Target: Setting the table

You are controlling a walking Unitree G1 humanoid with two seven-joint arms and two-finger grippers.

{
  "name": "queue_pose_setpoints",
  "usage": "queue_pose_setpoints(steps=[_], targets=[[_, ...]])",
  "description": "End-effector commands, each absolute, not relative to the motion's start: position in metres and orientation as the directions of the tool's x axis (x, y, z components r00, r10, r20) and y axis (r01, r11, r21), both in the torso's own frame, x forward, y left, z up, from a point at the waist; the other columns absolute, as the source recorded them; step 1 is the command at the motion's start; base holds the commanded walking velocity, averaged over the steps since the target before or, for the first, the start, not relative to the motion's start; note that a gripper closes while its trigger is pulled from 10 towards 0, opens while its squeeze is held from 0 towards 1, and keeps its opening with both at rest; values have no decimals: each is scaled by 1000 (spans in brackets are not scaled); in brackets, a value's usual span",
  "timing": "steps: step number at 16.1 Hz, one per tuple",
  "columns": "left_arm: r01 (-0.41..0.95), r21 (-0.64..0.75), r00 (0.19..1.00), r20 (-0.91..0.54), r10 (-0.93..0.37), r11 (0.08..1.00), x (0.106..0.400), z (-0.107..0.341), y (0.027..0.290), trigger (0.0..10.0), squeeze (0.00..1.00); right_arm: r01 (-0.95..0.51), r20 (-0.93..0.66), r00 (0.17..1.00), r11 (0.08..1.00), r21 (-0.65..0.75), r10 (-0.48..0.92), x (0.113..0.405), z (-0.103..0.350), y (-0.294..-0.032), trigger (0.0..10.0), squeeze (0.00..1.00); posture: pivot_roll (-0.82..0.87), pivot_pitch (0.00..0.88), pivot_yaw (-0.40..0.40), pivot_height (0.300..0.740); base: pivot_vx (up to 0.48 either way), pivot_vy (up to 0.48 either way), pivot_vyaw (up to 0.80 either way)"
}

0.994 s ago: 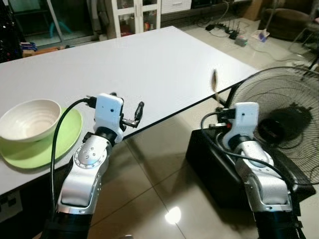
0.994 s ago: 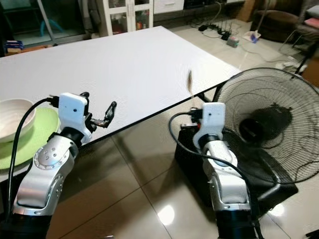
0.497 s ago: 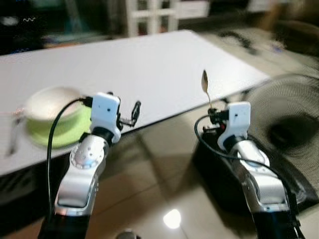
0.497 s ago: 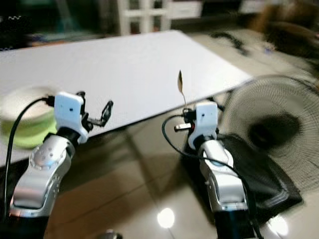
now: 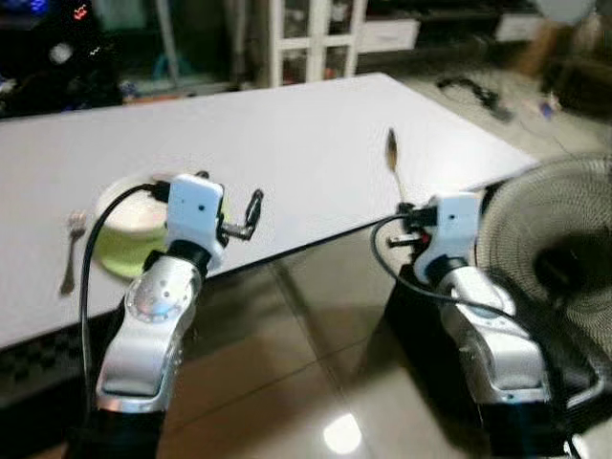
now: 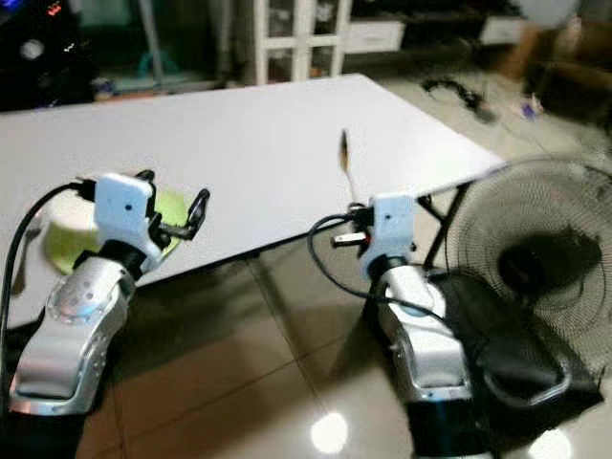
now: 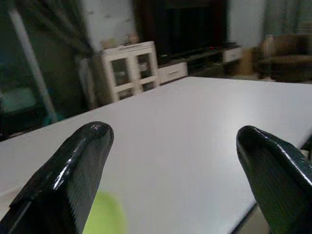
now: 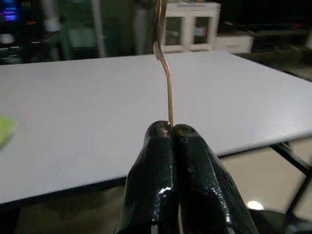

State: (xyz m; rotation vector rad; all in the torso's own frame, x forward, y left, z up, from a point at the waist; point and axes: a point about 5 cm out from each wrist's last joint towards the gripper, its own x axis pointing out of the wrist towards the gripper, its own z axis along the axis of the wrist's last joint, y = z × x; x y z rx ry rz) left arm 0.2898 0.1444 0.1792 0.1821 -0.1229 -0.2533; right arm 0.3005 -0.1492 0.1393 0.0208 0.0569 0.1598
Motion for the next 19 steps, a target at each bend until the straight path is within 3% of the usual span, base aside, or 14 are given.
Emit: queue_pose_setpoints(steps=[1, 6, 10, 19], targets=[[251, 212, 955, 104, -277, 944, 290, 182, 143, 10000, 0, -148, -40, 988, 988, 33, 149, 303, 144, -151, 10000, 0, 66, 0, -13, 740, 334, 0, 0], [251, 229, 954, 105, -280, 941, 290, 184, 144, 10000, 0, -191, -48, 980, 981, 24, 192, 302, 143, -145, 10000, 0, 75, 0, -16, 740, 338, 0, 0], [257, 246, 951, 109, -291, 934, 290, 186, 142, 10000, 0, -181, -47, 982, 983, 22, 182, 302, 143, -146, 10000, 0, 75, 0, -14, 740, 343, 0, 800], [262, 286, 943, 126, -307, 922, 290, 193, 142, 10000, 0, -216, -52, 975, 976, 15, 216, 303, 141, -145, 10000, 0, 85, 0, -16, 740, 345, 0, 0]])
